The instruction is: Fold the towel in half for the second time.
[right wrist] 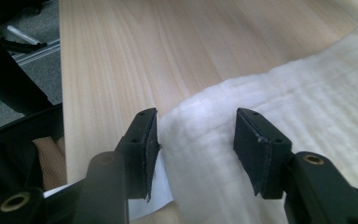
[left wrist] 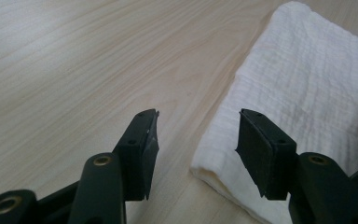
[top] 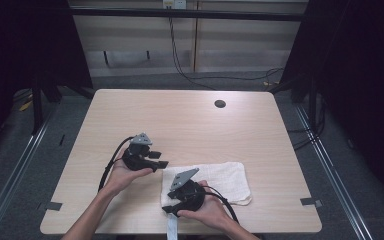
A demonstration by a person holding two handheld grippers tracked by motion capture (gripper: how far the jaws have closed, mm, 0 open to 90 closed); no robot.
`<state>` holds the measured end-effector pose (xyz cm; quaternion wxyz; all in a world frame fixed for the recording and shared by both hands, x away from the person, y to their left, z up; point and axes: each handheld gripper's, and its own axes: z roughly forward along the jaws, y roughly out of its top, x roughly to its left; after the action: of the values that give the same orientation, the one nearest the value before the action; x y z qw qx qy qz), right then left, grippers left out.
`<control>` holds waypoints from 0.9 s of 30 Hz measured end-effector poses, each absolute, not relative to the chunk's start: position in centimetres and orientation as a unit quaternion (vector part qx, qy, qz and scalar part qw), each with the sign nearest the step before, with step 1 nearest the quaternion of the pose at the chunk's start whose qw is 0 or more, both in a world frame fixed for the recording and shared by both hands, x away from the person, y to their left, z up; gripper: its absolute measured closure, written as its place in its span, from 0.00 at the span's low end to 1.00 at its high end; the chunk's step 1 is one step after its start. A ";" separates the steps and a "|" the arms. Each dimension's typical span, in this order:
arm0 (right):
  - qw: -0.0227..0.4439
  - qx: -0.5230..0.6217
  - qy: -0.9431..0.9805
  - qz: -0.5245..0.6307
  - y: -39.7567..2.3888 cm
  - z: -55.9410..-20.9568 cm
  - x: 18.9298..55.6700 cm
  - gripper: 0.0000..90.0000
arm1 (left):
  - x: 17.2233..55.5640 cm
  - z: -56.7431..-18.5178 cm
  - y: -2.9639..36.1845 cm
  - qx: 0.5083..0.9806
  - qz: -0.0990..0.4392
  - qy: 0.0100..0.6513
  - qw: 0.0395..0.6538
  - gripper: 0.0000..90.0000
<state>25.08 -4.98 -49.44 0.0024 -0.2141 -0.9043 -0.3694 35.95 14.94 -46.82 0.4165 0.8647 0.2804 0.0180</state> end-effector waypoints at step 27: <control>-0.030 -0.227 -0.902 -0.365 -5.3 -49.6 25.7 0.93 | 36.2 -47.8 15.1 0.875 0.010 0.280 0.394 0.54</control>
<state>25.66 -5.33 -49.58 -0.0297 -0.2270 -0.9025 -0.3649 36.17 15.06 -47.79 0.3936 0.8754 0.2804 0.0101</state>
